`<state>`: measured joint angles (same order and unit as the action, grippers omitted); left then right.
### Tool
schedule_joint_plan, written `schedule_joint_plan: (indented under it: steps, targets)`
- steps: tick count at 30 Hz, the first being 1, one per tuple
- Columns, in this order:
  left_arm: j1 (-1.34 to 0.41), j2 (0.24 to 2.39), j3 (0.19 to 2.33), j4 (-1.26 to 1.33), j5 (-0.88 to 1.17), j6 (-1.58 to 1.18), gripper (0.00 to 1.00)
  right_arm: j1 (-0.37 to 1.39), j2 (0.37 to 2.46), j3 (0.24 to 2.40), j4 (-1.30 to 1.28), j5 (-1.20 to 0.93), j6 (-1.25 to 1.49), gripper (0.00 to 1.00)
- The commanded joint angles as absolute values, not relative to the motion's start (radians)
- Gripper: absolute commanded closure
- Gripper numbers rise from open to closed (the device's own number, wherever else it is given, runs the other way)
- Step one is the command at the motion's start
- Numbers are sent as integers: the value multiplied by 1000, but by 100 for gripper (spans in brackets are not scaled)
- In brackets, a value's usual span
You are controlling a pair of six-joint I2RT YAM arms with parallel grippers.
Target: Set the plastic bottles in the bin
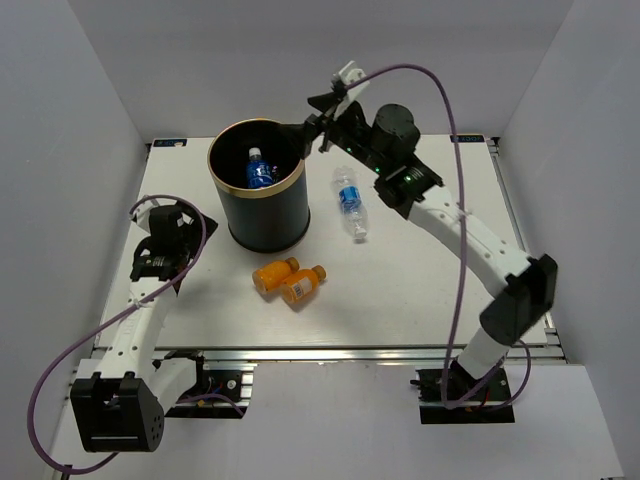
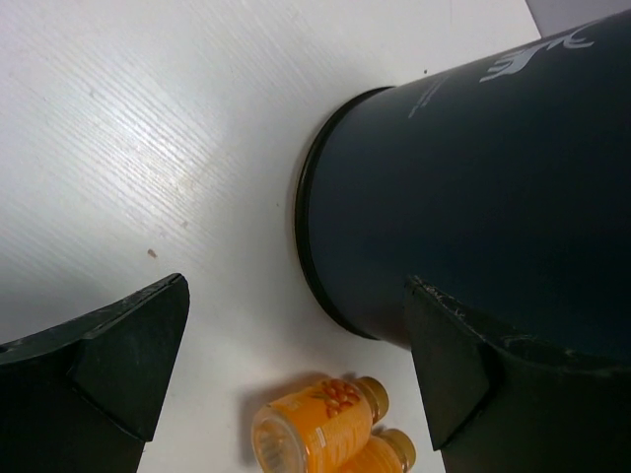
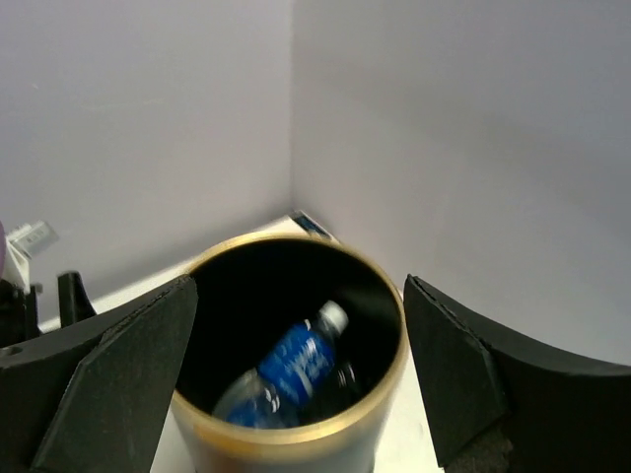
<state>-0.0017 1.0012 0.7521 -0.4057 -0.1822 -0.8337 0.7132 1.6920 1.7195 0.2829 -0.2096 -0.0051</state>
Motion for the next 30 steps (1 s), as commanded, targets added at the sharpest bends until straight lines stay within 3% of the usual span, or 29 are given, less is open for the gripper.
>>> schedule_joint_plan:
  steps: [1,8,16,30]
  targets:
    - [-2,968,756,-477,-137,-871,2,706,1559,1614,155,-23,23,11]
    - [-12,953,695,-518,-89,-856,2,608,1290,1264,101,66,150,11]
    - [-239,1035,623,-515,-63,-1018,2,457,1072,985,63,83,290,11]
    - [-465,1090,615,-514,-245,-1342,2,368,997,827,49,133,356,11]
